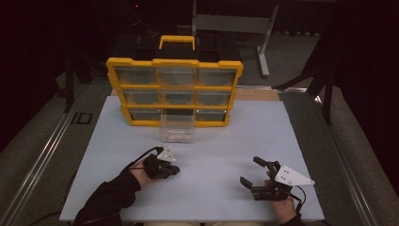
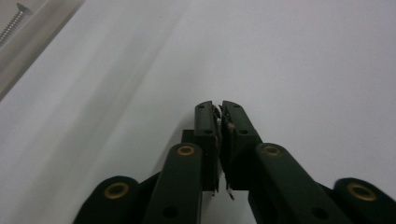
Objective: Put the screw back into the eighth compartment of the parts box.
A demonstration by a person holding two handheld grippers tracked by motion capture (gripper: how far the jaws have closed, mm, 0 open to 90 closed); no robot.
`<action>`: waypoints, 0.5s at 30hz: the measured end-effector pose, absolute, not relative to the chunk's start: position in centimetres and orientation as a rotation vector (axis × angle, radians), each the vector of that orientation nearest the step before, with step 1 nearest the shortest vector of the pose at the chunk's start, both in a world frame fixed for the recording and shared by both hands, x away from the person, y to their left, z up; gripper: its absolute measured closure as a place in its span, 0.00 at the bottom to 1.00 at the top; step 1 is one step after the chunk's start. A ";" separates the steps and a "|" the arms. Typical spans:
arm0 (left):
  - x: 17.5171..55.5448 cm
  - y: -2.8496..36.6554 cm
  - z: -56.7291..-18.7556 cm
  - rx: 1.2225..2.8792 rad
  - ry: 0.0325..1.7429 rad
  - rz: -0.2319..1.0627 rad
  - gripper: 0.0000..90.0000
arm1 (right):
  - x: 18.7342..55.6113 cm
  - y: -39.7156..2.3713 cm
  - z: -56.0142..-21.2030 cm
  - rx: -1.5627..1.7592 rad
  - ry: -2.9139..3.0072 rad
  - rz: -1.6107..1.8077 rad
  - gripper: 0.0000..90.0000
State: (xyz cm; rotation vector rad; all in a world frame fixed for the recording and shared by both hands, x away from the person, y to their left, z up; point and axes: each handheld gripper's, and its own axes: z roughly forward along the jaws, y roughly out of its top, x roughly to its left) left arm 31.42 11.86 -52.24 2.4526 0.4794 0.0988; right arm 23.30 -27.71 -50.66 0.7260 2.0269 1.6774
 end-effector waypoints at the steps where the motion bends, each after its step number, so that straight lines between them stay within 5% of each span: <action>1: 31.4 11.9 -52.2 2.451 0.484 0.095 0.96 | 23.3 -27.7 -50.7 0.725 2.028 1.678 0.13; 15: 31.4 12.0 -50.9 2.420 0.512 0.110 0.97 | 23.3 -27.7 -50.6 0.725 2.026 1.679 0.13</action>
